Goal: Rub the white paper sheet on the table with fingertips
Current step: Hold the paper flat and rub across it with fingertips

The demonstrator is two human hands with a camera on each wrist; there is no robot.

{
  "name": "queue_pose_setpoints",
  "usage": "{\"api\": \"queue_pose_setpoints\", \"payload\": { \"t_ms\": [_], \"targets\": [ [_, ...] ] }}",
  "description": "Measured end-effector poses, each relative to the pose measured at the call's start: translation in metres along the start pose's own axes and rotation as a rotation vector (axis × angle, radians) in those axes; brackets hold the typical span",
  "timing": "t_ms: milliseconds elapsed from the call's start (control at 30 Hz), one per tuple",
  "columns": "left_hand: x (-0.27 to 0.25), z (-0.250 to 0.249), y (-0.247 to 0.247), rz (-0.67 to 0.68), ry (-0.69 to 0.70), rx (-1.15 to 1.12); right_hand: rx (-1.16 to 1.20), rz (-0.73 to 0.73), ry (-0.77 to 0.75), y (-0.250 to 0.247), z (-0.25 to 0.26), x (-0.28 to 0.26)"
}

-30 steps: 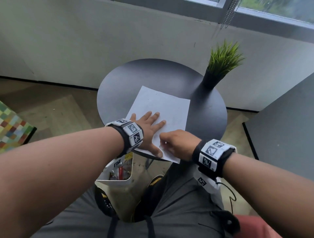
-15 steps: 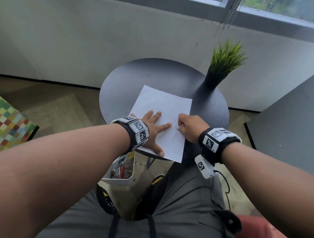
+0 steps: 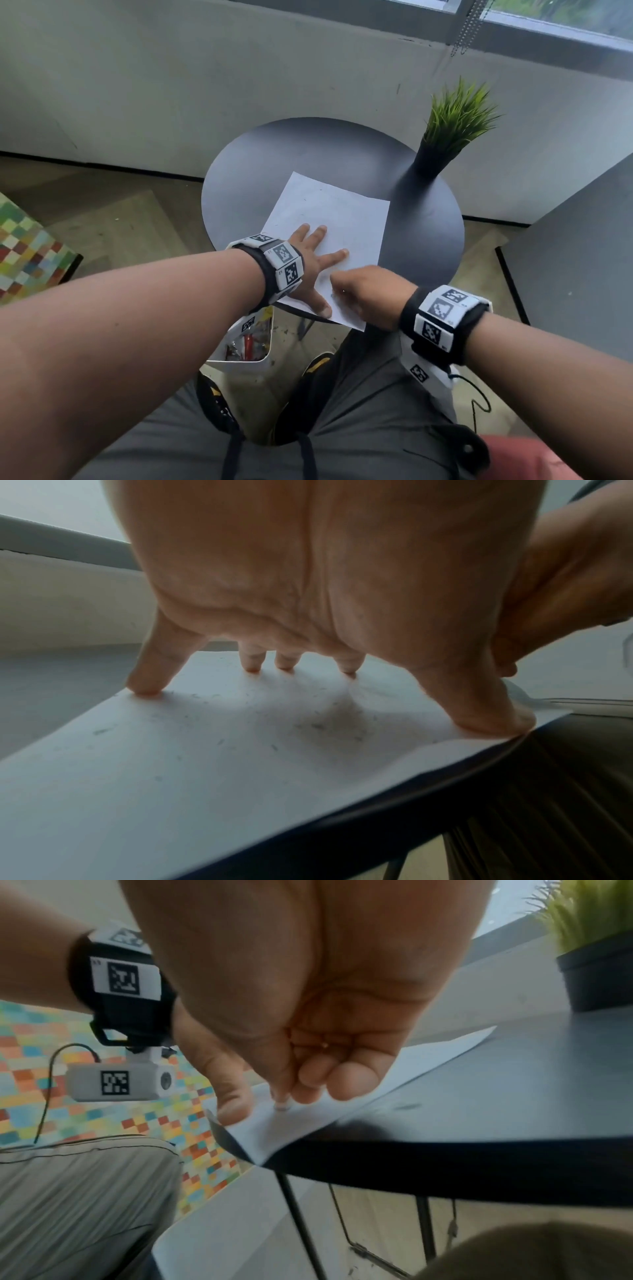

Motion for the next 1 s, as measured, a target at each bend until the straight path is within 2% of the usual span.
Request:
{"api": "queue_pose_setpoints", "payload": {
  "t_ms": [67,167,233,300,367,433,500,533,567,667,700,767,867,933,1000],
  "targets": [
    [0.000,0.000,0.000,0.002,-0.002,-0.001,-0.013,-0.016,0.052,-0.010,-0.016,0.001],
    [0.000,0.000,0.001,0.002,-0.008,-0.005,0.022,-0.197,0.237,-0.030,-0.054,0.005],
    [0.000,0.001,0.001,0.006,-0.010,0.002,0.014,-0.179,0.176,-0.021,-0.036,0.005],
    [0.000,0.000,0.000,0.012,-0.006,0.007,0.014,-0.065,0.026,-0.001,0.002,-0.001],
    [-0.001,-0.001,-0.001,0.015,-0.003,0.015,0.029,-0.001,-0.026,0.002,0.009,-0.005],
    [0.000,0.000,0.000,0.010,-0.006,0.001,0.018,-0.042,0.091,-0.012,-0.018,0.003],
    [0.001,0.001,0.001,0.010,-0.011,-0.009,0.033,-0.159,0.237,-0.028,-0.049,0.006],
    [0.001,0.002,0.002,0.011,-0.012,-0.009,0.039,-0.191,0.261,-0.029,-0.053,0.007],
    [0.001,0.002,0.002,0.010,-0.011,-0.007,0.036,-0.187,0.234,-0.024,-0.045,0.007],
    [0.000,0.000,0.001,0.006,-0.003,0.011,0.054,-0.036,0.038,0.007,0.001,0.000],
    [0.000,0.000,0.001,0.006,-0.002,0.014,0.050,-0.011,0.016,0.007,0.003,-0.002],
    [0.001,0.000,0.001,0.006,-0.005,0.004,0.031,-0.052,0.108,-0.008,-0.020,0.002],
    [0.001,0.001,0.002,0.009,-0.006,0.004,0.070,-0.215,0.327,-0.031,-0.061,0.003],
    [0.001,0.002,0.002,0.008,-0.003,0.005,0.027,-0.181,0.260,-0.020,-0.043,0.004],
    [0.000,0.001,0.002,0.002,0.003,0.000,0.034,-0.060,0.110,0.003,-0.006,0.000]
  ]
}}
Point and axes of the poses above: each hand's wrist, its own x-axis towards the middle knuckle, its own y-axis out of the palm, z = x × y, the point moved 6 cm from there along x, towards the middle knuckle, and after that the axes turned 3 degrees about x, right-handed, at the moved point
